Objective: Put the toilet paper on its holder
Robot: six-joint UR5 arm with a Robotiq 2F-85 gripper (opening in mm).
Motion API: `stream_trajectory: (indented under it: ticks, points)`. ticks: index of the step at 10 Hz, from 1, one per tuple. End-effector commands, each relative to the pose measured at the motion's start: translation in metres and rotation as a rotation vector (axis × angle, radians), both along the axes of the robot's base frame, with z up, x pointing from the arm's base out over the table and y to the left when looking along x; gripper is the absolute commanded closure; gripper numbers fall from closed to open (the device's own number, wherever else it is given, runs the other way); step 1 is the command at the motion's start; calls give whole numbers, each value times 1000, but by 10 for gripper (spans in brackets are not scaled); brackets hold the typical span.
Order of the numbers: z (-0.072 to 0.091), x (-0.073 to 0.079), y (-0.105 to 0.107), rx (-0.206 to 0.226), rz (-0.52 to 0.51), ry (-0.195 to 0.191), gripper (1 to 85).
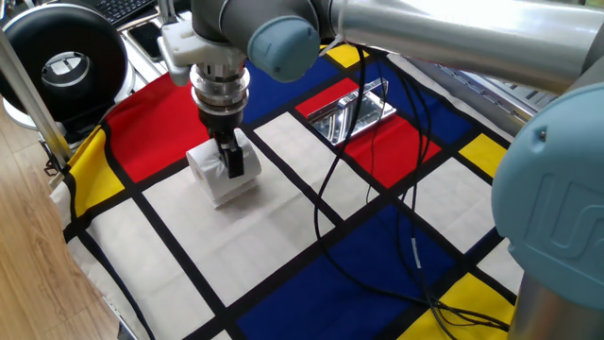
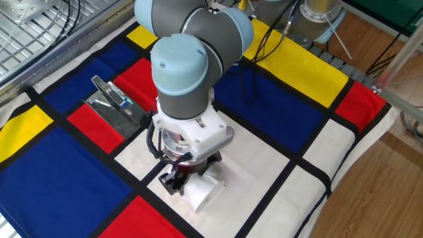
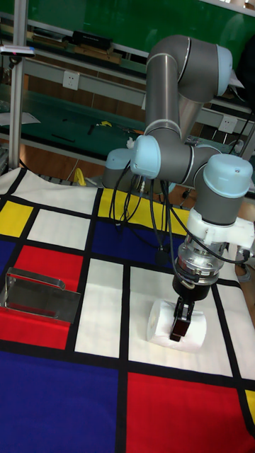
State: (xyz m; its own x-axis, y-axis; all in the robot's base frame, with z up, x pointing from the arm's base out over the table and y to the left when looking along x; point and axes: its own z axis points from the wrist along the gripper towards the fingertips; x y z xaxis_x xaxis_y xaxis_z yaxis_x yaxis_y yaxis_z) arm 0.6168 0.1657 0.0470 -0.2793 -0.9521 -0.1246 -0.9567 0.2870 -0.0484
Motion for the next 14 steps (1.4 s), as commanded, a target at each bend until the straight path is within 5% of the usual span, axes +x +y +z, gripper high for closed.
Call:
stream_trajectory:
  ticks: [1, 4, 14]
  points:
    - [9, 2, -3, 28, -38, 17, 843]
    - [20, 3, -12, -43, -82, 13, 843]
    - [50, -2, -53, -122, -92, 11, 843]
